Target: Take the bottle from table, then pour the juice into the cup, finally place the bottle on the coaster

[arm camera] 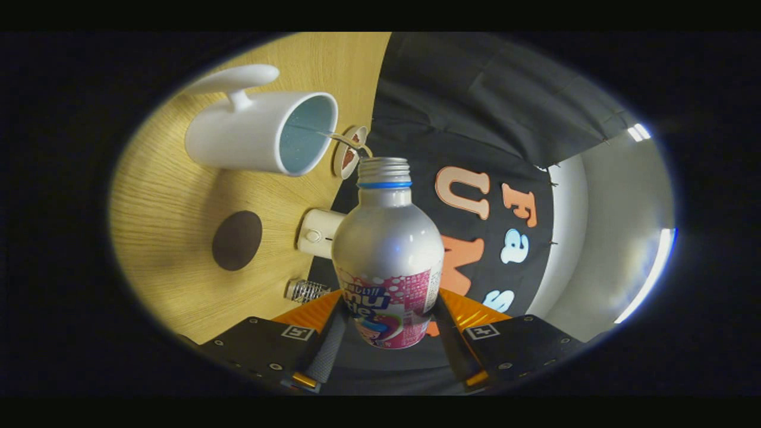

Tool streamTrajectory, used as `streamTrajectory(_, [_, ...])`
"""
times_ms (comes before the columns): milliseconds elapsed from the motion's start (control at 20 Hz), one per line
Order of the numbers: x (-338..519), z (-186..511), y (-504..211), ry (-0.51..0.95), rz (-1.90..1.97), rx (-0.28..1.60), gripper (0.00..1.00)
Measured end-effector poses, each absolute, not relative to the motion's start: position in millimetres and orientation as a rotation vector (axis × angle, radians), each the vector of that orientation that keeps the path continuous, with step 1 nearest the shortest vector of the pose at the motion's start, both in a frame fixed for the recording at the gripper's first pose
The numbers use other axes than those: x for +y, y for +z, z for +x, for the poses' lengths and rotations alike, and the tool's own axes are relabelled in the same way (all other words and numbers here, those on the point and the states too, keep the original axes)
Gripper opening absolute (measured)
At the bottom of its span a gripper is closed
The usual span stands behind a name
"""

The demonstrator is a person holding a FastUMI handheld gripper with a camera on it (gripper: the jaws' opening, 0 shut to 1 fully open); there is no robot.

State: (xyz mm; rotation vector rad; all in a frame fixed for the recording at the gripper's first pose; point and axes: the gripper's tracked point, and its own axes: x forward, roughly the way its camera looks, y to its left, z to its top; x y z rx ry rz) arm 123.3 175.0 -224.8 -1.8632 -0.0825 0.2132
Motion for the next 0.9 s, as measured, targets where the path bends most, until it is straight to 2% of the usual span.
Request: streamTrajectory(900, [176.3,133.6,-218.4,0.217,-1.954,-0.106,0.77])
